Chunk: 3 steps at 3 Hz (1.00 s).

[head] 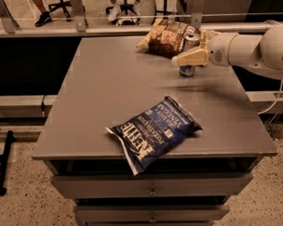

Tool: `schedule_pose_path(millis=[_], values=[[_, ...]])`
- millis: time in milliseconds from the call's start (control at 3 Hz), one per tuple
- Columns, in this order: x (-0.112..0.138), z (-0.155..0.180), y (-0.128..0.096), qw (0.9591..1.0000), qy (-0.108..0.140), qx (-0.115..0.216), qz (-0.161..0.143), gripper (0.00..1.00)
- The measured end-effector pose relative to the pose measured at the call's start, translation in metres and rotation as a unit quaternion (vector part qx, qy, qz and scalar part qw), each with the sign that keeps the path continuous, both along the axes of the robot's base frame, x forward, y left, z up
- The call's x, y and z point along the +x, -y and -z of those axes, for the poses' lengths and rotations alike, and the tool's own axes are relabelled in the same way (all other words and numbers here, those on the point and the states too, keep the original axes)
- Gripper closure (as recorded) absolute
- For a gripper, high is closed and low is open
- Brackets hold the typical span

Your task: Move redbull can near brown chip bag

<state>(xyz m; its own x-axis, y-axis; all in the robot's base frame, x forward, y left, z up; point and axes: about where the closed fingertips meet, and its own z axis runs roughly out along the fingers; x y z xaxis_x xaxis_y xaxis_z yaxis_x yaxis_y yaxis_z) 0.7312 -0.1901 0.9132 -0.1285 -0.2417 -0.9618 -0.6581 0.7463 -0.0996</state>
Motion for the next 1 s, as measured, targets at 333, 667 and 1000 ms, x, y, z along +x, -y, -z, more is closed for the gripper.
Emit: schedule_pose_path(millis=[333,667,1000], values=[[0.007,0.001,-0.009,1.0,-0.006,-0.001,-0.007,0.17],[0.005,-0.002,-0.003,0.9999,-0.008,-0.006,-0.002,0.49],[0.0,-0.006,0.008,0.9999,-0.008,-0.011,0.007,0.72]])
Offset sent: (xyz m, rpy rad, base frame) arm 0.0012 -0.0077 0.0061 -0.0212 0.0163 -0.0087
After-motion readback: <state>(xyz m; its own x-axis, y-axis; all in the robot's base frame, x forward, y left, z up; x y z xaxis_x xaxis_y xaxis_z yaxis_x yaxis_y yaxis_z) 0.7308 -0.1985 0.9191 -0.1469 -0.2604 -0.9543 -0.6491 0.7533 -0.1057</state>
